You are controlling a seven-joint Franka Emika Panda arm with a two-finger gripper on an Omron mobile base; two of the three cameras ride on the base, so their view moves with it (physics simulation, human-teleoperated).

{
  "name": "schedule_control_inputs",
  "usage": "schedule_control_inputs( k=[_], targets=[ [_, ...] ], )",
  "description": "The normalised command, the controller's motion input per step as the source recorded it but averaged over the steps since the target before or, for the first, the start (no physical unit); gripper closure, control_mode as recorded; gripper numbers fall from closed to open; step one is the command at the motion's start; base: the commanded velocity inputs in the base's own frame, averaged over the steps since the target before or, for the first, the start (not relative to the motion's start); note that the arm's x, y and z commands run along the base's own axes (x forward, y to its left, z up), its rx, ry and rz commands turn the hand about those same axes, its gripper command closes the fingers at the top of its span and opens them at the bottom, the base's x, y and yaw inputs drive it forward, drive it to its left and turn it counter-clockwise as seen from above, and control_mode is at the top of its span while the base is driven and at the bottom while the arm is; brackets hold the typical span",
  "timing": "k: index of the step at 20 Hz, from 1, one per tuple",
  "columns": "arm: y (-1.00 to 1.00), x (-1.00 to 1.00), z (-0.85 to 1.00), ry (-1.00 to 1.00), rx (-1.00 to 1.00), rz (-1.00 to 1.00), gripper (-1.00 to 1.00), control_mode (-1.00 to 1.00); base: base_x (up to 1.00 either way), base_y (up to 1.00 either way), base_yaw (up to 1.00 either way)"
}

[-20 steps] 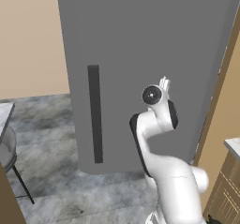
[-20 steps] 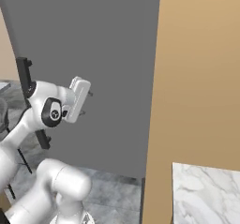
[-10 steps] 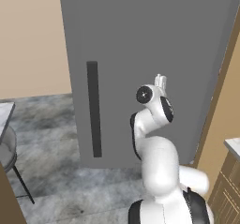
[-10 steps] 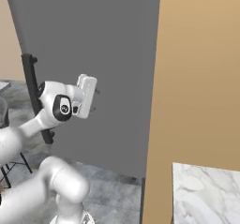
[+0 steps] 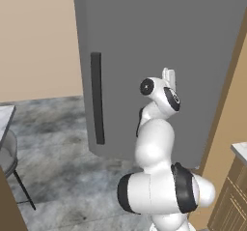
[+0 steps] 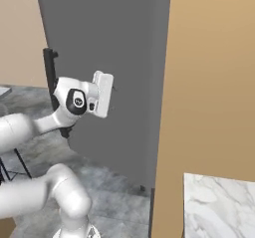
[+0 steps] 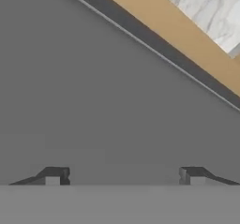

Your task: Place the steak on the counter behind the older steak on the same shelf of the fridge to maintain FIFO order. Close the fridge door when finished.

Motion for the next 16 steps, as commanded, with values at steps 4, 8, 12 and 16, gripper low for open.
schedule_control_inputs(
  k=[4,8,12,16],
  targets=[
    [-0.43,0.36,-0.22,-0.08,0.00,-0.26,-1.00,-1.00,0.00,0.00,0.00],
    [-0.42,0.37,-0.23,-0.09,0.00,-0.26,-1.00,-1.00,0.00,0.00,0.00],
    [-0.42,0.31,-0.26,-0.11,0.00,-0.25,-1.00,-1.00,0.00,0.00,0.00],
    [-0.41,0.26,-0.28,-0.11,0.00,-0.25,-1.00,-1.00,0.00,0.00,0.00]
  ],
)
